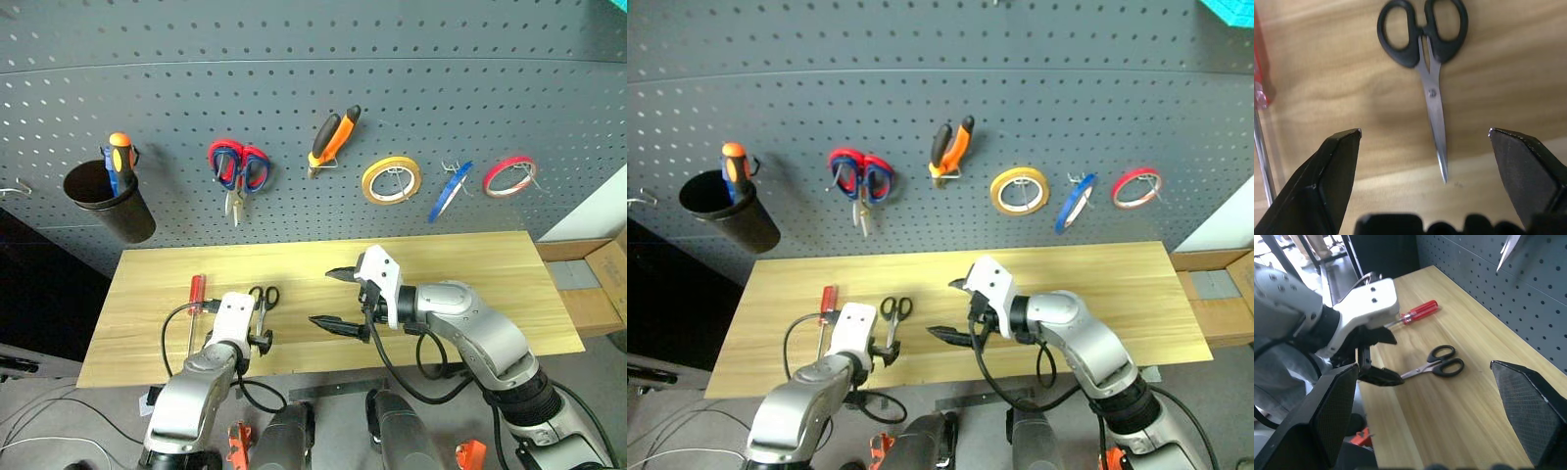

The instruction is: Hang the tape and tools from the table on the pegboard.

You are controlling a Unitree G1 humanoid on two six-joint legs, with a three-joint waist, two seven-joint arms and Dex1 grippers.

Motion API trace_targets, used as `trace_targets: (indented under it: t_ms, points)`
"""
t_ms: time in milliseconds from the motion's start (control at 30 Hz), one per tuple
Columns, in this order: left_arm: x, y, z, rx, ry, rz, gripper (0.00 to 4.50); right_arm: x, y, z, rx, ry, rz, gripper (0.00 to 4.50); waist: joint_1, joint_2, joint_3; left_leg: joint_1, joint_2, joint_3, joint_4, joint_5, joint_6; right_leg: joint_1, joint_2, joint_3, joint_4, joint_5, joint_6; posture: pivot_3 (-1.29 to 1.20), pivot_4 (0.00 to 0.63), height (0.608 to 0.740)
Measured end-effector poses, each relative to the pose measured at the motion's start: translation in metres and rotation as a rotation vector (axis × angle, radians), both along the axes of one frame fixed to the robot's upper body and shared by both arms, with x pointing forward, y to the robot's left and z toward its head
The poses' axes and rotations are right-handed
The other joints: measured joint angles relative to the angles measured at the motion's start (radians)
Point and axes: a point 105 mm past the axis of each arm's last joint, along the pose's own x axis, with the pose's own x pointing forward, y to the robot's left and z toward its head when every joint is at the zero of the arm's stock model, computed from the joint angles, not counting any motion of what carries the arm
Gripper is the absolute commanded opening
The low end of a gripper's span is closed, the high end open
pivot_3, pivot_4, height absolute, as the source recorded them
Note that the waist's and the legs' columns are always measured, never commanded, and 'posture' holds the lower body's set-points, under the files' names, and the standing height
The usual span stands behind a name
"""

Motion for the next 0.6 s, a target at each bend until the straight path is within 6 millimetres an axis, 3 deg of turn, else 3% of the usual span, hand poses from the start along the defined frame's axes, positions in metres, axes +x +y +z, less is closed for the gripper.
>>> trace_targets:
  t_ms: [133,333,600]
  points:
    - [0.016,-0.005,0.007,0.018,0.002,0.009,4.5,0.001,0.0,-0.002,-0.014,-0.007,-0.011,4.46,0.004,0.0,0.0,0.0,0.0,0.0,0.0,0.0,0.0,0.0,0.0,-0.001,0.0,0.0,0.0,-0.05,0.276,0.74]
    - [0.02,0.003,-0.016,0.069,0.111,0.036,4.5,0.0,0.002,-0.003,-0.011,-0.004,-0.004,4.46,0.005,0.0,0.0,0.0,0.0,0.0,0.0,0.001,-0.001,-0.001,0.0,-0.001,0.0,0.0,0.0,-0.06,0.283,0.74]
    - [0.041,-0.007,-0.019,0.071,0.091,-0.038,4.5,-0.003,0.001,-0.002,-0.008,-0.003,0.01,4.46,0.006,0.0,0.0,0.0,0.0,0.0,0.0,0.0,-0.001,0.0,0.0,0.0,0.0,0.0,0.0,-0.08,0.295,0.74]
